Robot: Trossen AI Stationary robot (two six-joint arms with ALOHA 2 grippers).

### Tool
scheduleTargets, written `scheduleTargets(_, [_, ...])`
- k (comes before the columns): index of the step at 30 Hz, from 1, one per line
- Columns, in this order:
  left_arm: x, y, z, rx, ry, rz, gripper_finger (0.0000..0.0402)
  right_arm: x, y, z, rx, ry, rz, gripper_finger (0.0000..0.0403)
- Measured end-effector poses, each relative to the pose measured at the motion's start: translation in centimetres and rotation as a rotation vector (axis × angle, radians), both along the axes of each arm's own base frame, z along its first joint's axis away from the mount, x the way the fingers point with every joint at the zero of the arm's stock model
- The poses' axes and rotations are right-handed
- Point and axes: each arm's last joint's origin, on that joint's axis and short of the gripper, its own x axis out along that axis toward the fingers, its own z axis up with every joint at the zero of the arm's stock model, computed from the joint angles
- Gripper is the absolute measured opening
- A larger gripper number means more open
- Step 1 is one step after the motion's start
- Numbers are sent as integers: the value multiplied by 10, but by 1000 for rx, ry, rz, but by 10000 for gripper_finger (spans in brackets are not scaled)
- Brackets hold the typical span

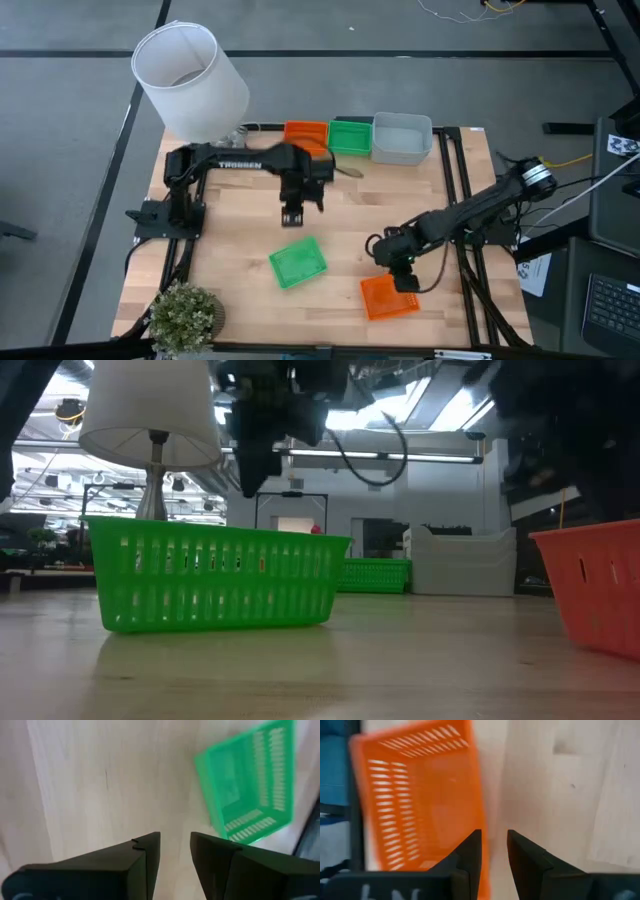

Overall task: Stack baskets by color
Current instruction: Move the orange bin to the center of the table

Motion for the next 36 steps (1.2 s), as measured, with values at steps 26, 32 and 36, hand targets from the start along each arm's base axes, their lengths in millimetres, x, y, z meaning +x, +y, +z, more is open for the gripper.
scheduleTargets(26, [-1,-93,-1,257,49,76,99,4,11,-19,22,101,-28,92])
scheduleTargets(32, [-1,-93,-1,250,55,140,99,0,19,-19,21,103,-4,92])
scheduleTargets(36, [-1,-93,-1,248,56,156,99,-1,23,-19,27,91,10,92])
